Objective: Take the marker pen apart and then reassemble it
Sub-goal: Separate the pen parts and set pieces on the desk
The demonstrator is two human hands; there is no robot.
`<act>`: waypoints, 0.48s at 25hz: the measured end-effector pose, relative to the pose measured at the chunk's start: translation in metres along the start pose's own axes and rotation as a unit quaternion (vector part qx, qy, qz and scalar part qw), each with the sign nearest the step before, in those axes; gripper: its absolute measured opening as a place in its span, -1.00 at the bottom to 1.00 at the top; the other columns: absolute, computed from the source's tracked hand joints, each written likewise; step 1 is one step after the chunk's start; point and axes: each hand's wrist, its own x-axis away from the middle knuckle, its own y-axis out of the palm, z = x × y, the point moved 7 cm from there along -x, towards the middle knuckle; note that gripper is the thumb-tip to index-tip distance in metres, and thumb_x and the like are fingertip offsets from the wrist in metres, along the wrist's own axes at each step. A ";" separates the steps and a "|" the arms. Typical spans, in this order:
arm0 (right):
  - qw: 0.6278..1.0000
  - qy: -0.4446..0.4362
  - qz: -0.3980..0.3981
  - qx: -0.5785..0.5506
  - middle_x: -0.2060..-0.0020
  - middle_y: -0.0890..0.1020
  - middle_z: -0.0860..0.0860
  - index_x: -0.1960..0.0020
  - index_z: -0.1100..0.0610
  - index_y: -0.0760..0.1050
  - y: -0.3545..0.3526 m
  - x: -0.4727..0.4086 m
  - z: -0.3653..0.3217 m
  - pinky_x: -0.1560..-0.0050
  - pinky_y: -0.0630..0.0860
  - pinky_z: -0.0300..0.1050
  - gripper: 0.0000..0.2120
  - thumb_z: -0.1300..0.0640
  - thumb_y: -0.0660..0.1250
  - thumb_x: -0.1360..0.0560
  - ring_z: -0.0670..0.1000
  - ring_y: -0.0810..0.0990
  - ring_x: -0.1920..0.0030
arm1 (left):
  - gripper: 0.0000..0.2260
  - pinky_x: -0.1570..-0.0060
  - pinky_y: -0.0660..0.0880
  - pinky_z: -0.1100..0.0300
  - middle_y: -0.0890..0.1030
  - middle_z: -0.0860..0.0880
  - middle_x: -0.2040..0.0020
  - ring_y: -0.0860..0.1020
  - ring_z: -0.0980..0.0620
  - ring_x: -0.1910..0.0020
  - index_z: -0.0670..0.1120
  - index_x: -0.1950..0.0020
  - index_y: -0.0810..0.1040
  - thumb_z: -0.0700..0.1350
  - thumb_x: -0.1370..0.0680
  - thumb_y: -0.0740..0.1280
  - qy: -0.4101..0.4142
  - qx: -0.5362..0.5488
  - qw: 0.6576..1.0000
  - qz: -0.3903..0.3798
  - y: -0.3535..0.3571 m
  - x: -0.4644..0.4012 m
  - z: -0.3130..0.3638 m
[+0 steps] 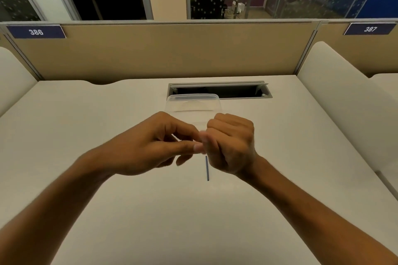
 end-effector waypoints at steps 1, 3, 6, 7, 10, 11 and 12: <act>0.998 0.061 -0.018 -0.011 0.60 0.43 0.09 0.46 0.22 0.41 0.005 0.004 0.008 0.49 0.32 -0.17 -0.47 0.06 0.09 -0.64 -0.03 0.35 0.56 | -0.84 0.45 0.33 0.35 0.52 0.07 0.41 0.38 0.14 0.50 0.01 0.06 0.67 -0.03 -0.57 0.29 0.018 -0.061 0.997 0.052 -0.002 0.001 0.002; 0.975 0.209 -0.050 -0.056 0.59 0.44 0.08 0.46 0.23 0.42 0.015 0.016 0.024 0.54 0.33 -0.15 -0.45 0.00 0.10 -0.63 -0.02 0.38 0.57 | -0.85 0.37 0.42 0.36 0.58 0.20 0.36 0.51 0.19 0.42 0.00 0.01 0.67 -0.03 -0.57 0.30 0.064 -0.241 0.959 0.136 -0.004 0.004 0.008; 0.903 0.400 -0.085 -0.131 0.58 0.44 0.13 0.47 0.26 0.41 0.029 0.040 0.039 0.49 0.38 -0.06 -0.42 -0.07 0.13 -0.61 0.07 0.42 0.54 | -0.82 0.43 0.48 0.23 0.69 0.03 0.22 0.60 0.01 0.40 -0.08 -0.06 0.67 -0.06 -0.53 0.36 0.095 -0.438 0.881 0.151 0.005 0.005 0.011; 0.877 0.444 -0.095 -0.158 0.57 0.44 0.14 0.47 0.26 0.40 0.034 0.047 0.040 0.46 0.40 -0.05 -0.40 -0.10 0.12 -0.61 0.09 0.43 0.53 | -0.82 0.45 0.42 0.25 0.69 -0.02 0.23 0.59 -0.04 0.43 -0.10 -0.05 0.67 -0.08 -0.51 0.40 0.097 -0.469 0.866 0.147 0.008 0.005 0.009; 0.815 0.535 -0.097 -0.202 0.59 0.40 -0.03 0.50 0.12 0.35 0.042 0.057 0.044 0.44 0.39 -0.19 -0.47 -0.08 0.13 -0.59 -0.09 0.38 0.54 | -0.79 0.49 0.41 0.22 0.66 -0.08 0.26 0.57 -0.08 0.44 -0.15 -0.06 0.66 -0.14 -0.45 0.46 0.099 -0.497 0.849 0.152 0.016 0.003 0.004; 0.808 0.547 -0.087 -0.202 0.61 0.37 -0.09 0.50 0.09 0.33 0.042 0.057 0.045 0.44 0.36 -0.25 -0.49 -0.05 0.14 -0.60 -0.12 0.37 0.55 | -0.79 0.51 0.42 0.20 0.64 -0.09 0.27 0.56 -0.09 0.44 -0.17 -0.07 0.65 -0.15 -0.45 0.46 0.100 -0.493 0.850 0.158 0.017 0.002 0.004; 0.809 0.548 -0.072 -0.200 0.62 0.36 -0.12 0.50 0.07 0.32 0.041 0.055 0.045 0.46 0.34 -0.29 -0.50 -0.02 0.15 -0.60 -0.13 0.37 0.55 | -0.79 0.51 0.42 0.19 0.63 -0.09 0.27 0.54 -0.09 0.44 -0.18 -0.08 0.65 -0.16 -0.47 0.45 0.100 -0.483 0.854 0.163 0.016 0.001 0.004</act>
